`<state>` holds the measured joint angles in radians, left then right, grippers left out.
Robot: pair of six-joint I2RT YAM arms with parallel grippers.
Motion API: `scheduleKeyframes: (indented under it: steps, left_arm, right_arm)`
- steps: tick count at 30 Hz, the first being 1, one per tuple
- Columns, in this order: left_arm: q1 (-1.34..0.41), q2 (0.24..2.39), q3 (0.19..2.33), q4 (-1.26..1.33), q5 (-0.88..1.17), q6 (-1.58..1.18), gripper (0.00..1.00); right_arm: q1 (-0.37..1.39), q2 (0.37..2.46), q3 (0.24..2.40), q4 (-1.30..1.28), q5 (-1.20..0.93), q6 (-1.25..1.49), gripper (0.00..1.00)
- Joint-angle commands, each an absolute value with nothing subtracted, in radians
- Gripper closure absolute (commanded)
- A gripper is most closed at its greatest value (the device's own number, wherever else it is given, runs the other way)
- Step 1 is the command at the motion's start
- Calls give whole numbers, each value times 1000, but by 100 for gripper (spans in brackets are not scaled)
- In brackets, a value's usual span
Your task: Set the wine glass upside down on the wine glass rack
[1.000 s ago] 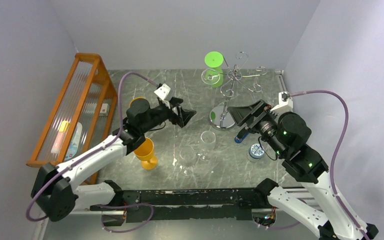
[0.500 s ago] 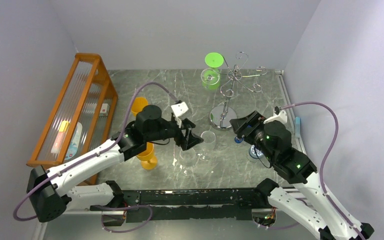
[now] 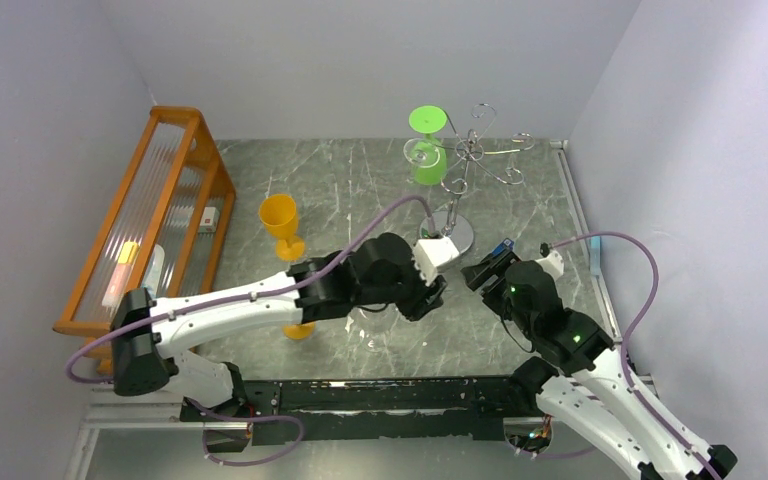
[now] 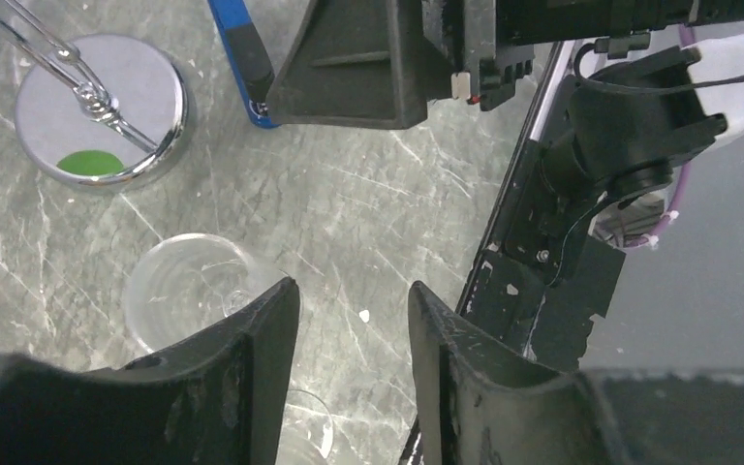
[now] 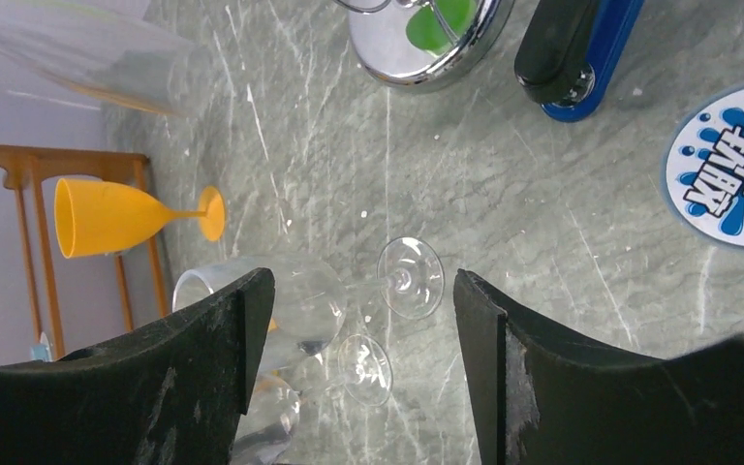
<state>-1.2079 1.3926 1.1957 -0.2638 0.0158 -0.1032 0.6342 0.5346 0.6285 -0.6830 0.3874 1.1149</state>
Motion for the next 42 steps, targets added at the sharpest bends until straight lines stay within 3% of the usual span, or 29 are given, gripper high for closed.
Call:
scheduleKeyframes:
  steps: [1,5,24,30,37,42]
  left_arm:
    - [-1248,1484,1330,-455,-149,-144,53]
    - [-1249,1550,1420,-553,-205,-198,60]
    - [-1249,1641,1481,-623,-192,-236,57]
    - [-1249,1562,1485,-586,-116,-231,49]
    - [-1249,1559,1481,-577,-250,-222,37]
    - [-1245,1645,1556,-617,-337,-219,38]
  right_arm:
    - [630,506,601,-691,386,1192,29]
    - [630,496,575,-678,351,1213,30]
    - [630,489,570,-666,319,1219,31]
    - [630,489,569,-664,321,1222,31]
    - [630,499,565,-650,313,1221,31]
    - [630,499,554,-643,307,1228,31]
